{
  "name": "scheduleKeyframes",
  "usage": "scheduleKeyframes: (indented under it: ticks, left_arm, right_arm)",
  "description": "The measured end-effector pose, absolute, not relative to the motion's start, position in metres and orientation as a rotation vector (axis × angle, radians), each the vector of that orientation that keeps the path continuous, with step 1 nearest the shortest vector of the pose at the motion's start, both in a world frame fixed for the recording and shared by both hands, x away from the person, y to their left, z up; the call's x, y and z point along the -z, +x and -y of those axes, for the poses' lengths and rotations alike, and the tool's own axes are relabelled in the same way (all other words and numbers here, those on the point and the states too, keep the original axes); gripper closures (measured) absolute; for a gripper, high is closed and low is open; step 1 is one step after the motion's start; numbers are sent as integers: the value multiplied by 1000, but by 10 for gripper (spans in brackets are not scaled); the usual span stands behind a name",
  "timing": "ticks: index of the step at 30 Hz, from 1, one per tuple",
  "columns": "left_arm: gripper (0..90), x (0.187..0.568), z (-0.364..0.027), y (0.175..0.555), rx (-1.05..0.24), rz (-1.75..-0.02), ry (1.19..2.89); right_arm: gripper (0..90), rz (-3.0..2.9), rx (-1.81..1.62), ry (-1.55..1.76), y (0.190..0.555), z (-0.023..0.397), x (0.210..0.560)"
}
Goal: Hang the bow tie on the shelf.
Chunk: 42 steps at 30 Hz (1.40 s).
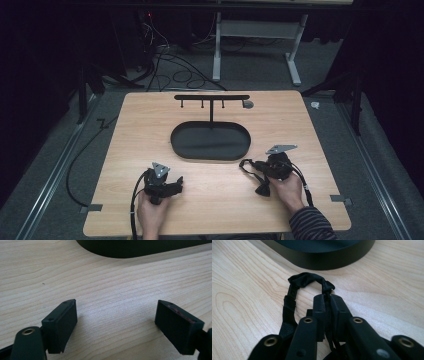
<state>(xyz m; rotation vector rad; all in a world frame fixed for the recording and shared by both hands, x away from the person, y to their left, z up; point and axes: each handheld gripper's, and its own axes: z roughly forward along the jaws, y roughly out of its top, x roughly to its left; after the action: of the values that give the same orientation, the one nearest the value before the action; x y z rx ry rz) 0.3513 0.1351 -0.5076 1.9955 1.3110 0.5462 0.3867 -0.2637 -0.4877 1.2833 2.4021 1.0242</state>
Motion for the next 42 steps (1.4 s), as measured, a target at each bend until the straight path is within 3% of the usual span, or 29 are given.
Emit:
scheduleKeyframes:
  ticks: [4, 42]
  left_arm:
    - [184, 508, -135, 351, -546, -1311, 1995]
    - [184, 508, -135, 351, -546, -1312, 1995]
  right_arm:
    - [900, -2403, -1028, 1263, 384, 263, 485]
    - [900, -2285, -1205, 1088, 378, 271, 411]
